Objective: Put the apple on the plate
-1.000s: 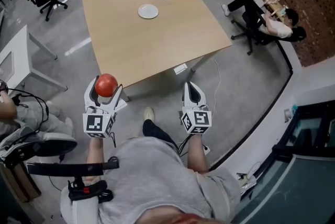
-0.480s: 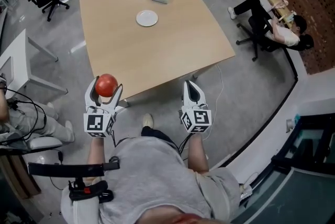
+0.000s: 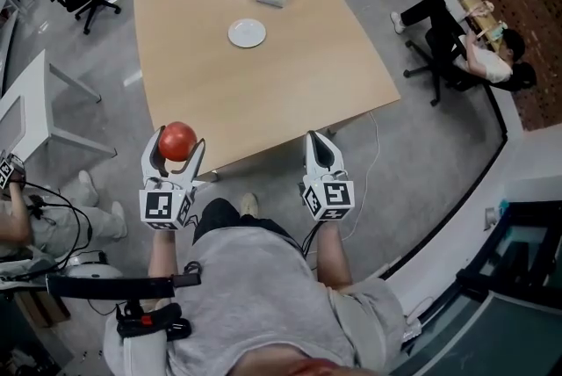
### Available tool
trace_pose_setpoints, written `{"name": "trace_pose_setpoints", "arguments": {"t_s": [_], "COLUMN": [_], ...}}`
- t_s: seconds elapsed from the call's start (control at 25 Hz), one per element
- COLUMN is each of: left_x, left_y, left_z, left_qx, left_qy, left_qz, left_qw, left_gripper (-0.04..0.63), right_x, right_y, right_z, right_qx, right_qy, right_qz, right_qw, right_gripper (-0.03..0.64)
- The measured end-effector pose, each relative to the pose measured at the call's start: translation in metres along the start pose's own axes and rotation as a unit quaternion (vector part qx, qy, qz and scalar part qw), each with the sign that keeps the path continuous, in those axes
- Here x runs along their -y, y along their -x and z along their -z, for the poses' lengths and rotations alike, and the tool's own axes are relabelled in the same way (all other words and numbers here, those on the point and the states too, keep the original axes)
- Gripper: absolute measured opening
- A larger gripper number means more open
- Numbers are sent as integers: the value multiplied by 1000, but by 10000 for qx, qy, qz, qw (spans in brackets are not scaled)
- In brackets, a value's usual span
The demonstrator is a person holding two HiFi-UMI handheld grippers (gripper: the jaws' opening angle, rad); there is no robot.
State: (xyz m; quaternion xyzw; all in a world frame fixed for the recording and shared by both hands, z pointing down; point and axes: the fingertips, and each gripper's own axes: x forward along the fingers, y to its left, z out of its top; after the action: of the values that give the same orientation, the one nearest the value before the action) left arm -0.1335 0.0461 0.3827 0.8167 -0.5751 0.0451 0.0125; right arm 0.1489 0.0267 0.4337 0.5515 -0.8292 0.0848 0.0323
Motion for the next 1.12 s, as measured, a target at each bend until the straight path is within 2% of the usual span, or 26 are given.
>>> {"name": "trace_pose_setpoints", "arguments": {"t_s": [0.76,1.12], "left_x": [-5,-26], "left_y": [-56,-116], "left_z": [-3,14], "left_qx": [-29,-151], "left_qy": [30,106], "left_qz": [144,302], "left_qw": [9999,9994], "left_gripper": [396,396], "right_x": [36,55], "right_y": [-33,-82], "right_z": [-3,1], "right_qx": [-70,-155], "right_qy": [-48,-20], "right_qz": [223,394], "right_qw": [9997,9991], "right_gripper": [6,6]}}
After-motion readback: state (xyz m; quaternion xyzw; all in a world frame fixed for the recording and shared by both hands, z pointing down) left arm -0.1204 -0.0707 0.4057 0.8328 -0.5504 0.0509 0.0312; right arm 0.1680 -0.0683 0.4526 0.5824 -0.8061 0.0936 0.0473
